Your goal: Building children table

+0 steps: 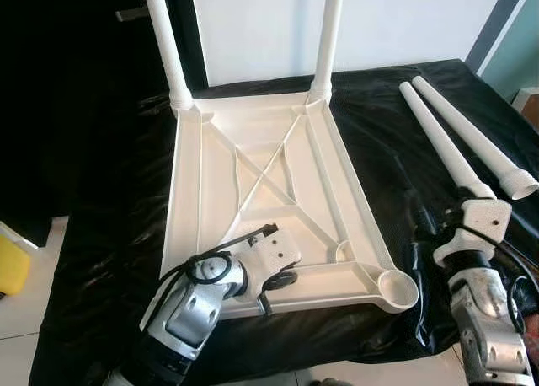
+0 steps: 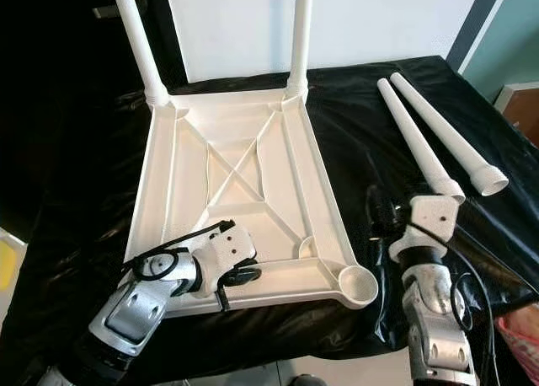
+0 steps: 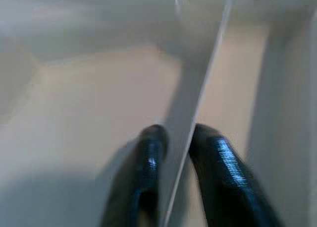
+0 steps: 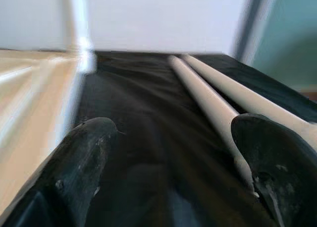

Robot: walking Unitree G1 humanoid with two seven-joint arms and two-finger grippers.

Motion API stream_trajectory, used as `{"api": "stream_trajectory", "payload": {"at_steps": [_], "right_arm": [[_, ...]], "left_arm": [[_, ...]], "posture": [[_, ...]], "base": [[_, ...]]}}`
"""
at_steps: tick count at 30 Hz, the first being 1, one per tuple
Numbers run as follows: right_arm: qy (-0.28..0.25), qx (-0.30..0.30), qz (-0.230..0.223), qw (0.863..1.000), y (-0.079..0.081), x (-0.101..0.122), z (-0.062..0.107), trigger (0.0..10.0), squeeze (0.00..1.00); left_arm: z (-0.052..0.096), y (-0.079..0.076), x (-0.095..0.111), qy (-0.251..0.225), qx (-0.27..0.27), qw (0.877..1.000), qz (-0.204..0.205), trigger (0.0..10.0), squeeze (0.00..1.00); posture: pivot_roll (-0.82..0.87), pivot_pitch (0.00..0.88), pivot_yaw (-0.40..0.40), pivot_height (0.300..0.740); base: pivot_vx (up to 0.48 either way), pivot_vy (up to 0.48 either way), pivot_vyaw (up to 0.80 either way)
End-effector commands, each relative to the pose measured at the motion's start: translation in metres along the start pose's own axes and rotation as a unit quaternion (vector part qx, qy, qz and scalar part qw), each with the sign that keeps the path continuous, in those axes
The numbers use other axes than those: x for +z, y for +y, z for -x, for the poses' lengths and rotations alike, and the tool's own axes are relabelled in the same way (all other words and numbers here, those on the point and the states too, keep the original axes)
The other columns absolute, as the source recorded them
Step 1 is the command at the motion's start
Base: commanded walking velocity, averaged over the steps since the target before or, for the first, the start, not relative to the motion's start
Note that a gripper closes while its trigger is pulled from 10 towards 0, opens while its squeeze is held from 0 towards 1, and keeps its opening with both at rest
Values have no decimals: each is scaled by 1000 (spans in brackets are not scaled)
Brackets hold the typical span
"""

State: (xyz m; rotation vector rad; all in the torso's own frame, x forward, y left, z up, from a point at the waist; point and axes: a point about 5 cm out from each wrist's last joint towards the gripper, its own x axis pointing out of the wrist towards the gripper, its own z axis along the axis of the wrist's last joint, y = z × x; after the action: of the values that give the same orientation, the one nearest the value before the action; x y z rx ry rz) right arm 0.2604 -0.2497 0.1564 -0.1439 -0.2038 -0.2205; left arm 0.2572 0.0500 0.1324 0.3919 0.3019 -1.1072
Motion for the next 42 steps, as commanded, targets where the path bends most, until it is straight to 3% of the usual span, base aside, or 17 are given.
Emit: {"api": "stream_trajectory", "payload": {"at_steps": [1, 5, 6, 8, 9, 10, 11, 12, 13, 20, 21, 29, 32, 35, 38, 42], "right_arm": [[23, -28, 5, 999, -8, -7, -3, 10000, 0], [27, -43, 8, 999, -14, -7, -10, 10000, 0], [30, -52, 5, 998, -18, -8, -13, 10000, 0], [35, -63, 4, 997, -22, -9, -16, 10000, 0], [40, -75, 2, 996, -25, -10, -18, 10000, 110], [40, -75, 2, 996, -25, -10, -18, 10000, 110], [44, -84, 5, 996, -29, -11, -20, 10000, 333], [49, -91, 5, 995, -32, -12, -22, 10000, 788], [54, -99, 3, 994, -35, -13, -23, 10000, 1000], [57, -121, 14, 991, -42, -15, -28, 10000, 1000], [48, -109, 20, 993, -37, -13, -30, 10000, 0], [33, -93, 11, 995, -28, -9, -33, 10000, 0], [39, -118, 2, 992, -34, -12, -34, 10000, 0], [39, -156, -22, 987, -51, -15, -35, 10000, 0], [36, -164, -26, 985, -54, -15, -35, 10000, 0], [28, -187, -65, 980, -55, -16, -32, 10000, 0]], "left_arm": [[7, 9, 20, -72, 66, 995, 2, 10000, 1000], [9, 7, 32, -109, 54, 992, -26, 10000, 1000], [10, 4, 38, -129, 43, 990, -33, 10000, 0], [11, 2, 45, -146, 40, 988, -44, 10000, 0], [11, 0, 48, -156, 37, 986, -43, 10000, 0], [11, 0, 48, -156, 37, 986, -43, 10000, 0], [11, 0, 52, -165, 36, 985, -43, 10000, 0], [11, 0, 55, -172, 37, 984, -40, 10000, 0], [12, 1, 58, -180, 38, 982, -34, 10000, 0], [12, 10, 68, -211, 61, 975, -27, 10000, 0], [12, 18, 69, -211, 84, 973, -25, 10000, 0], [10, 33, 69, -213, 128, 969, -5, 10000, 0], [11, 32, 69, -215, 128, 968, -5, 10000, 0], [14, 23, 75, -233, 99, 967, -14, 10000, 0], [14, 22, 76, -236, 94, 967, -15, 10000, 0], [17, 20, 76, -237, 80, 968, -15, 10000, 0]], "posture": [[-29, 61, 15, 740], [-31, 56, 16, 740], [-31, 52, 17, 740], [-32, 48, 17, 740], [-32, 47, 17, 740], [-32, 47, 17, 740], [-32, 45, 17, 740], [-32, 44, 17, 740], [-32, 44, 18, 740], [-34, 46, 19, 740], [-36, 50, 18, 740], [-41, 67, 12, 740], [-39, 78, 11, 740], [-24, 105, 21, 740], [-24, 105, 21, 740], [-9, 135, 38, 740]], "base": [[0, 0, 0], [0, 0, 0], [0, 0, 0], [0, 0, 0], [0, 0, 0], [0, 0, 0], [0, 0, 0], [0, 0, 0], [0, 0, 0], [0, 0, 0], [0, 0, 0], [0, 0, 0], [0, 0, 0], [0, 0, 0], [0, 0, 0], [0, 0, 0]]}}
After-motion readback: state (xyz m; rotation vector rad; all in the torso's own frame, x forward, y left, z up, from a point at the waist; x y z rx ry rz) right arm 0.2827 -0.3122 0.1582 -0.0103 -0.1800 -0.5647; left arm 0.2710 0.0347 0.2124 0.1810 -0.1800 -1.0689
